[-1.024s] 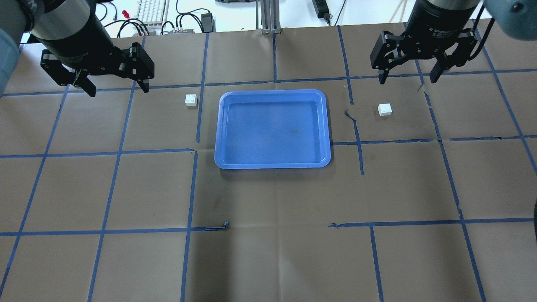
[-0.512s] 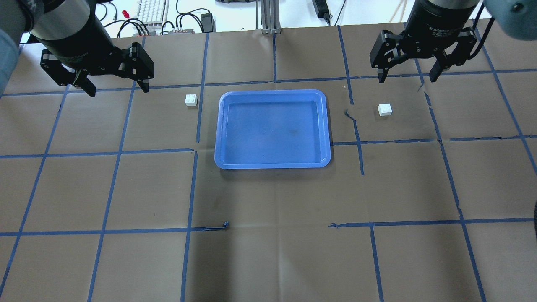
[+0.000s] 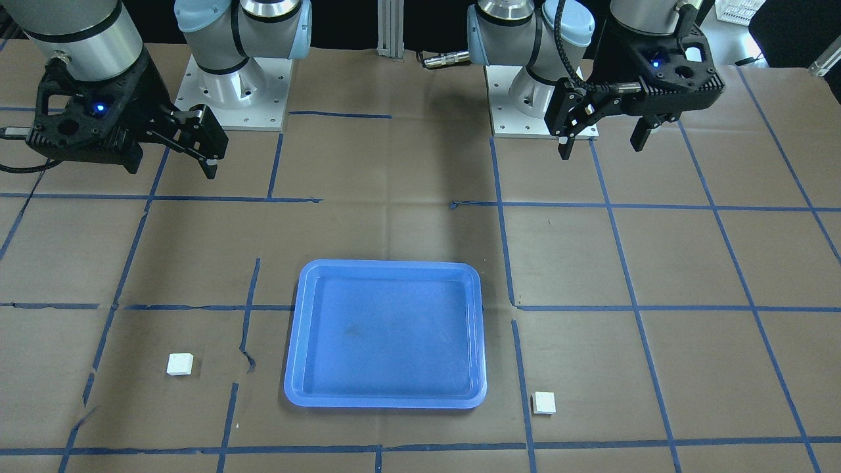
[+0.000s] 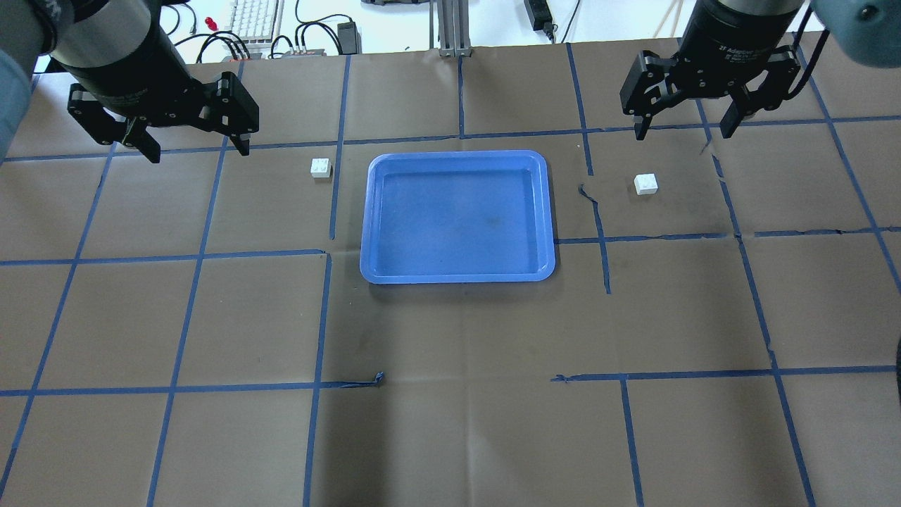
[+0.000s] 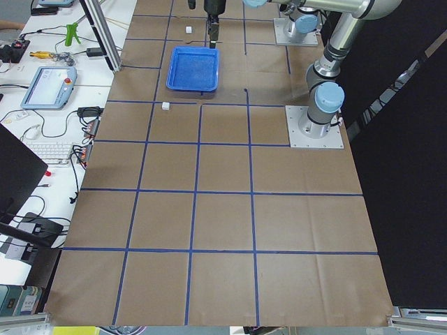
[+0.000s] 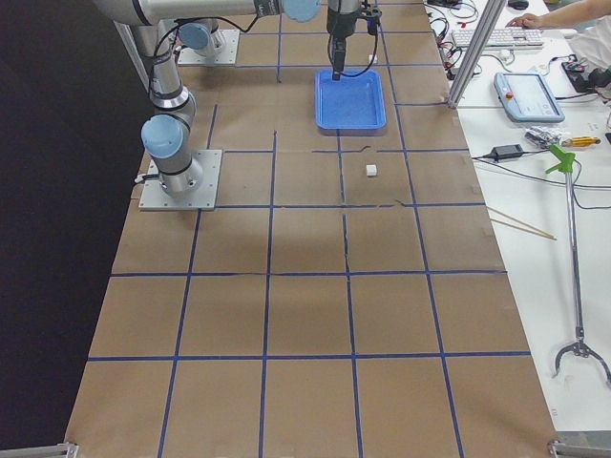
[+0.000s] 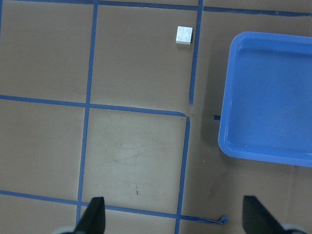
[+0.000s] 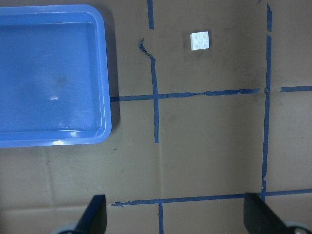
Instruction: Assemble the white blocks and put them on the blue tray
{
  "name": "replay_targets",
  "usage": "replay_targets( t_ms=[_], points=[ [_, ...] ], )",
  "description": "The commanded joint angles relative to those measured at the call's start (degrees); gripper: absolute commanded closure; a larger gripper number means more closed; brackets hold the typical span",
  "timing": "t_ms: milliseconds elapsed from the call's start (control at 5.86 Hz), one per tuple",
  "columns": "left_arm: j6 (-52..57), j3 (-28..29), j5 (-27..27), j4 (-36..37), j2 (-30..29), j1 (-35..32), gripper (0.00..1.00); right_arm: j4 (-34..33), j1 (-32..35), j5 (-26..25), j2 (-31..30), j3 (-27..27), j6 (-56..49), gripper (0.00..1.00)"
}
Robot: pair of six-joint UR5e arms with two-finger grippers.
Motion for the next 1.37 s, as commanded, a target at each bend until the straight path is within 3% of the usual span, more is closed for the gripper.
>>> replay_targets(
  t_ms=[0,341,512,683,854,1195],
  points=[
    [0.1,-0.8,0.0,-0.1,0.5,-0.1,0.01,0.0,-0.3,-0.3,0.0,-0.6,0.0,0.00],
    [1.3,-5.0,-0.1,4.5,-3.6,0.8,0.01,0.5,0.1,-0.4,0.0,-0.4,-6.5,0.00],
    [3.3,-5.8,0.0,16.1,-9.3,1.2,0.01,0.5,-0.1,-0.4,0.0,-0.4,-8.7,0.00],
    [4.2,-4.3,0.0,27.3,-17.6,2.0,0.01,0.2,-0.1,-0.5,0.1,-0.1,-18.4,0.00],
    [4.2,-1.3,0.1,31.9,-24.9,2.0,0.01,-0.7,-0.3,-0.6,0.3,-0.1,-31.2,0.00],
    [4.9,6.0,-0.2,32.8,-36.3,2.0,0.01,-5.3,-2.7,-0.5,2.4,0.1,-58.0,0.00]
  ],
)
